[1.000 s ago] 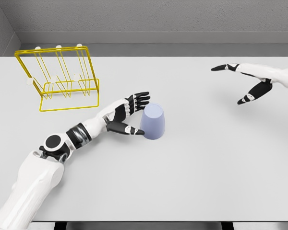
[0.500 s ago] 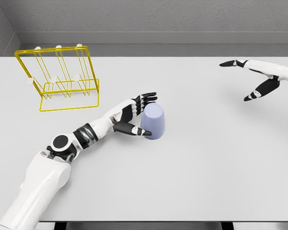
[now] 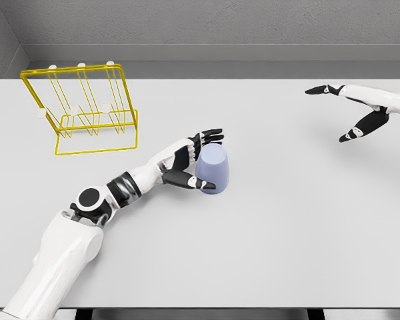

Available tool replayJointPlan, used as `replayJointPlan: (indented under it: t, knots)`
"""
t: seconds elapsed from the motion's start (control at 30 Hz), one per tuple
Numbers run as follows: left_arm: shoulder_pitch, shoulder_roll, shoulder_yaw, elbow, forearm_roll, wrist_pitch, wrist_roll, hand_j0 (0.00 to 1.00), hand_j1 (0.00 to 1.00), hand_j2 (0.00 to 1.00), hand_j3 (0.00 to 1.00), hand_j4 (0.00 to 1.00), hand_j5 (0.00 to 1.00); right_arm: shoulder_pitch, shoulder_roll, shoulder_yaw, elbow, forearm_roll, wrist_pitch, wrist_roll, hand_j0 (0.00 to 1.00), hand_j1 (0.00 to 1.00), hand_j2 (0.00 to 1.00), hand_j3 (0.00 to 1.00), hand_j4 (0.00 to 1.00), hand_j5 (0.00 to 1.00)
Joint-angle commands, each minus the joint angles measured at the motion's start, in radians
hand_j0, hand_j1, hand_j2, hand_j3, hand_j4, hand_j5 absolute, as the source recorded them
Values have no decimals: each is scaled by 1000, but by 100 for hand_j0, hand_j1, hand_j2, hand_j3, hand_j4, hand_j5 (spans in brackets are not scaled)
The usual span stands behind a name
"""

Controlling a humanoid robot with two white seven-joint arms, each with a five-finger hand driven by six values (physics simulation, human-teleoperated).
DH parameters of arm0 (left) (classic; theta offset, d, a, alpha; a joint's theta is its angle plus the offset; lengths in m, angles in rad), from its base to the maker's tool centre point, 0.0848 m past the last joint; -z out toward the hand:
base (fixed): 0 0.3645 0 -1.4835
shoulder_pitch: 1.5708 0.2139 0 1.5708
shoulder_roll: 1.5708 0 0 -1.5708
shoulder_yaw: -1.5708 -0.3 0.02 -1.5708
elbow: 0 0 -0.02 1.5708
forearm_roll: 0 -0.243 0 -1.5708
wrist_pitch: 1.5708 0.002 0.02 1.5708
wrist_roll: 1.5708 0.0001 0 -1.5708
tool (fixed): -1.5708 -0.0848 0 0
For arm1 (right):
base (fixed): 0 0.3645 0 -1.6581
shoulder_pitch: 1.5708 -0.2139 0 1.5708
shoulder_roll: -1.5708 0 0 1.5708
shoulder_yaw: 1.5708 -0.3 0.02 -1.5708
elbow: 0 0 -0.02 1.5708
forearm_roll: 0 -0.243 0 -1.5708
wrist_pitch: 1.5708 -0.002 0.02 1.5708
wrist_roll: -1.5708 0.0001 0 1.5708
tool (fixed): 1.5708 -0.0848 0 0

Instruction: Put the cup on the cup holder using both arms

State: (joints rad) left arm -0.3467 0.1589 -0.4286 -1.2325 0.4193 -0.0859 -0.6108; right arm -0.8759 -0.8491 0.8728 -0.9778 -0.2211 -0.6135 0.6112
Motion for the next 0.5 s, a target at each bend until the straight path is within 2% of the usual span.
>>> replayJointPlan:
  t: [0.0,0.23,0.27,0.33,0.37,0.4,0.47]
  knots:
    - [0,-4,-1,-1,6,0,0,100,100,100,100,100,100,0,-1,-2,-1,-7,3,0,100,100,100,100,100,100]
    - [0,-19,-1,-1,-21,1,0,100,100,100,100,100,100,0,-4,-2,1,-7,3,0,100,100,100,100,100,100]
    - [0,-19,2,-1,-22,1,0,97,97,97,97,97,97,3,-2,-2,-1,-7,3,0,100,100,100,100,100,100]
    - [0,-19,5,-1,-21,3,0,82,82,82,82,82,82,2,-2,-2,-1,-7,3,0,100,100,100,100,100,100]
    - [0,-19,5,-1,-21,3,0,79,79,79,79,79,79,2,-1,-2,-1,-7,3,0,100,100,100,100,100,100]
    - [0,-19,7,-1,-21,3,0,68,68,68,68,68,68,3,-2,-2,-1,-7,3,0,100,100,100,100,100,100]
    - [0,-19,8,-1,-19,0,0,62,62,62,62,62,62,3,4,-2,1,-7,3,0,100,100,100,100,100,100]
